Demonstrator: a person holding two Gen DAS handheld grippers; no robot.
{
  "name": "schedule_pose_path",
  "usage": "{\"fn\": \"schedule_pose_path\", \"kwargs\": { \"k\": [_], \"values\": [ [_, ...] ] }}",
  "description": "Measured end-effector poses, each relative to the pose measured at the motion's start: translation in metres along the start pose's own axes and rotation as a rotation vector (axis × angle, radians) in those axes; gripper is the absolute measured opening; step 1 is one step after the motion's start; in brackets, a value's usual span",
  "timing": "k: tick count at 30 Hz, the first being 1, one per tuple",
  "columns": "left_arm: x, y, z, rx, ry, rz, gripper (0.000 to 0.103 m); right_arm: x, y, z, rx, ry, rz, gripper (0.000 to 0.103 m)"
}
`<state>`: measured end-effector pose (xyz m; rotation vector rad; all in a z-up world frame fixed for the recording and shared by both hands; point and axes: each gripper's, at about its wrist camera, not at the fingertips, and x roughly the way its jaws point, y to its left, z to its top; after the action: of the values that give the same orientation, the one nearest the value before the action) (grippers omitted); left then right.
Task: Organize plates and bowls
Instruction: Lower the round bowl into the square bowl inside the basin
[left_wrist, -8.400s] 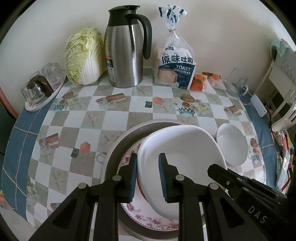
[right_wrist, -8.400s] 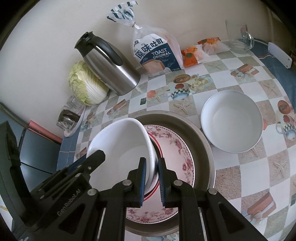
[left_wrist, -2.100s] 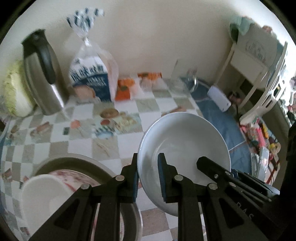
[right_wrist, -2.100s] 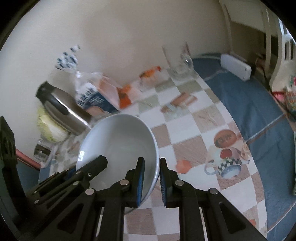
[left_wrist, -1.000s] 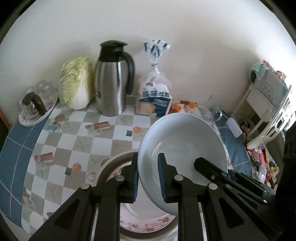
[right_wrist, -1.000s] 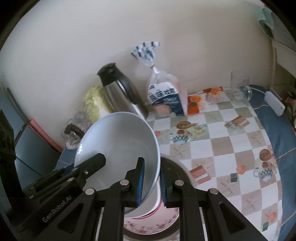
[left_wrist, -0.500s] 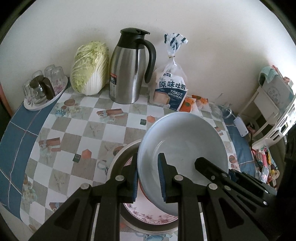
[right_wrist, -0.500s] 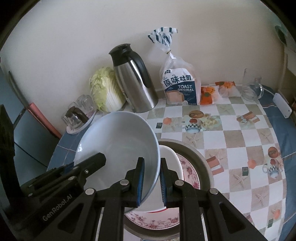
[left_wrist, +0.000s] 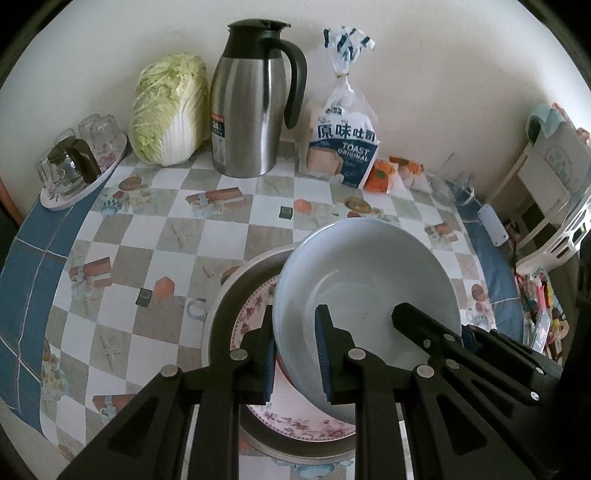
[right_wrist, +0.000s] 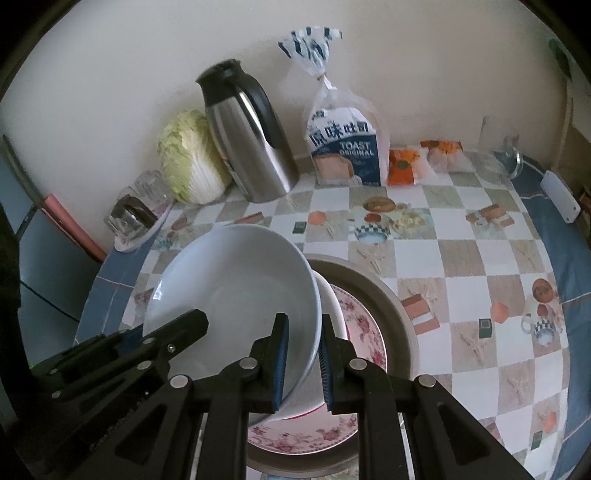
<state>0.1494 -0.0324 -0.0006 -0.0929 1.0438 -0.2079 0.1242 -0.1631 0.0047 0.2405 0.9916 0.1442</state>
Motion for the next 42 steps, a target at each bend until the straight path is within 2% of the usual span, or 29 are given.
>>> {"fn": "schedule_pose_path", "kwargs": {
  "k": [4, 16, 21, 42],
  "values": [
    [0.0052, 0.0003, -0.0006, -0.003, 0.016, 0.001, 0.02, 0.0059, -0.0021, -0.0021, -0.001, 0.019, -0.011, 0.017],
    [0.0027, -0.0001, 0.0019, -0.003, 0.0, 0.013, 0.02, 0.0079, -0.0024, -0.0013, -0.003, 0.02, -0.006, 0.018],
    [0.0036, 0.0043, 0.0017, -0.012, -0.008, 0.033, 0.008, 0.0068, -0.0011, -0.001, -0.011, 0.017, -0.013, 0.019],
    [0.0069, 0.0069, 0.0011, -0.033, -0.01, 0.009, 0.009, 0.0032, -0.0018, -0.0002, -0.003, 0.008, -0.014, 0.02]
  ]
}}
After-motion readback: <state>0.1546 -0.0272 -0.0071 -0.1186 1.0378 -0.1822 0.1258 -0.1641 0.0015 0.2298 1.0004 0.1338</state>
